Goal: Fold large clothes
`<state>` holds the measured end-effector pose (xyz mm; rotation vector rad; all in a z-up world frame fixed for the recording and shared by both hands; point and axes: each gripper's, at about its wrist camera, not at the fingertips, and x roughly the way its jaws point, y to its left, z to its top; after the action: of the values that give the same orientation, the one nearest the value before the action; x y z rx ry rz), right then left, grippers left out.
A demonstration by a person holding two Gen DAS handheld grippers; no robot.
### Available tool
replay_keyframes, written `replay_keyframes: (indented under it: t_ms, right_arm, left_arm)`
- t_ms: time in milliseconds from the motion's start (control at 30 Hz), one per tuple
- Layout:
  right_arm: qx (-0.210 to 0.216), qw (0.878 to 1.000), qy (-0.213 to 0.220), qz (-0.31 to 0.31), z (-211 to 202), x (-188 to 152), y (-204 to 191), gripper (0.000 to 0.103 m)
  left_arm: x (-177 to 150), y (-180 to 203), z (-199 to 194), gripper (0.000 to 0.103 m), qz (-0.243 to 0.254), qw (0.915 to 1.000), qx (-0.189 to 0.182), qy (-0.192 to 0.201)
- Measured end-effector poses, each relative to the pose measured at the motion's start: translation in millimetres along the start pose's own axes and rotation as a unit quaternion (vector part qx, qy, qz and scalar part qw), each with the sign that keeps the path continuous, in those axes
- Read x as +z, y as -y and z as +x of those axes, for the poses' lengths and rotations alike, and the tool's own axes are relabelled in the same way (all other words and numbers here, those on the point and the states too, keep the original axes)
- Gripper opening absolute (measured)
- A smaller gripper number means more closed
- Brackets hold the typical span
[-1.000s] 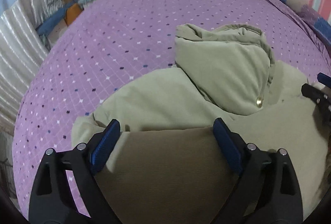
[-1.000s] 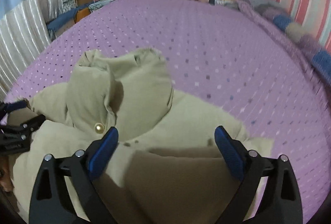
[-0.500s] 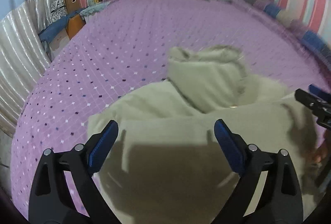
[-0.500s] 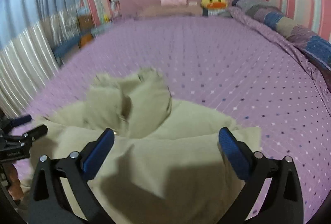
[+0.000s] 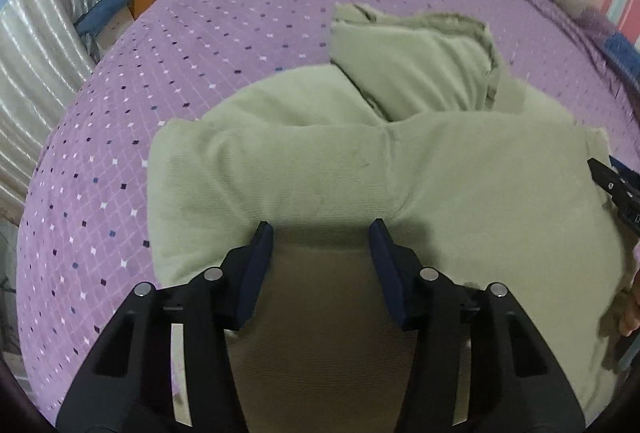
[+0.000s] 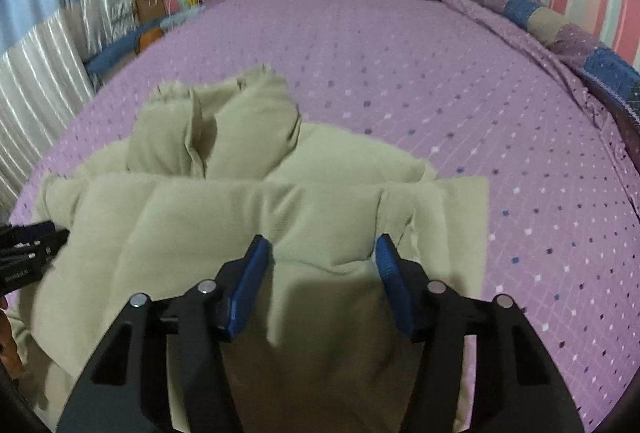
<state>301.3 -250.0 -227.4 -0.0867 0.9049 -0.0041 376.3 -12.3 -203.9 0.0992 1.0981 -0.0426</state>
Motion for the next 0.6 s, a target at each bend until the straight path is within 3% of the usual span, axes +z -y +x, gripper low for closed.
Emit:
replay_keyframes:
  t_ms: [267, 600]
  right_arm:
    - [-0.003, 1.0, -0.018, -0.012, 20, -9, -1, 0.057]
    - [-0.022, 0.999, -0.04, -0.01, 32, -4, -8, 0.058]
  left_arm:
    - [1, -12, 20, 0.05, 0.0, 0.9992, -0.037, -0.016]
    - [14, -7, 39, 0.05, 0.018, 0.9985, -0.021, -0.048]
